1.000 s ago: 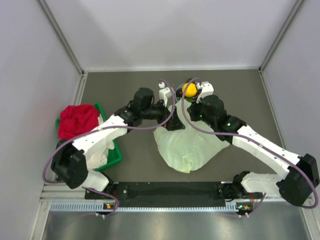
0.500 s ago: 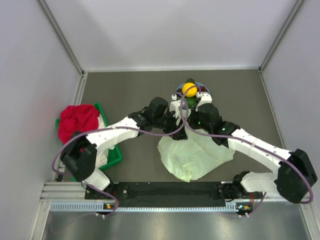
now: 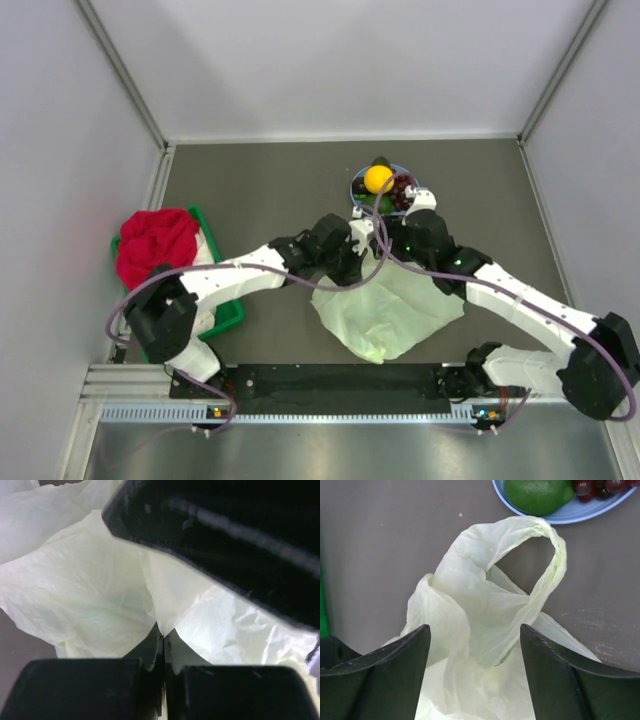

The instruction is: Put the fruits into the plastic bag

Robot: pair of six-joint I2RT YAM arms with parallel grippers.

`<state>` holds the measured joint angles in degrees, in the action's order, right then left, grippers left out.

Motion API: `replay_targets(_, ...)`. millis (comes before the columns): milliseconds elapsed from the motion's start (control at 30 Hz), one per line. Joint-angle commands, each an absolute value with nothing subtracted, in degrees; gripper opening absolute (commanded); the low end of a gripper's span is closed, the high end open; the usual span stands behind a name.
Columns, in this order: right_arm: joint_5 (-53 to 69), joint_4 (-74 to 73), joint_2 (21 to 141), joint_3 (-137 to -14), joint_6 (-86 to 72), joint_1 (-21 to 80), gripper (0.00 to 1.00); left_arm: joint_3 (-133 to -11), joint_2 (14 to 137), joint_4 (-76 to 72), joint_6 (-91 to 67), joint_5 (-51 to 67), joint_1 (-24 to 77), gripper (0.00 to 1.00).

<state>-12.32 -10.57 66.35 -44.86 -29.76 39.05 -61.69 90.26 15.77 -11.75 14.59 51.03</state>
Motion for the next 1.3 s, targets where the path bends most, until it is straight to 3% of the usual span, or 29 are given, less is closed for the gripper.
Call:
replay_targets(0, -5.5, -9.2, 61.0, -46.6, -30.7, 35.8, 0.73, -54.9, 81.5, 8.3, -8.1, 2.4, 59.1, 0.0)
replay_targets(267, 10.2, -2.3, 58.8, -38.8, -32.8, 27.3, 0.76, -34.3, 67.9, -11.5, -16.3, -3.8, 61.5, 0.0)
replay_targets(767, 18.5, 18.2, 75.0, -33.1, -35.5, 26.4, 0.76, -31.7, 66.8, -10.5, -16.0, -3.3, 63.7, 0.0)
replay_targets(900, 20.4, 21.3, 79.6, -34.7, -34.5, 25.8, 0.72, -30.5, 66.4, -11.9, -16.3, -3.6, 64.2, 0.0)
replay_targets(1000, 23.0, 25.9, 82.0, -34.6, -34.9, 25.4, 0.56, -30.1, 66.4, -11.9, -16.2, -4.0, 64.3, 0.0)
replay_targets(1033, 23.5, 27.0, 82.0, -34.5, -35.2, 25.4, 0.41, -30.0, 66.6, -12.0, -16.2, -4.2, 64.3, 0.0)
replay_targets(1133, 24.6, 31.5, 80.7, -33.5, -35.2, 25.3, 0.14, -29.4, 66.4, -12.0, -16.2, -4.8, 64.4, 0.0)
replay_targets(1233, 25.6, 32.8, 77.6, -33.4, -33.3, 25.3, 0.03, -29.4, 66.5, -12.0, -16.6, -5.9, 64.5, 0.01)
replay_targets(1267, 25.4, 32.7, 76.6, -33.3, -32.6, 25.4, 0.0, -29.4, 66.5, -12.0, -17.0, -7.0, 64.5, 0.11)
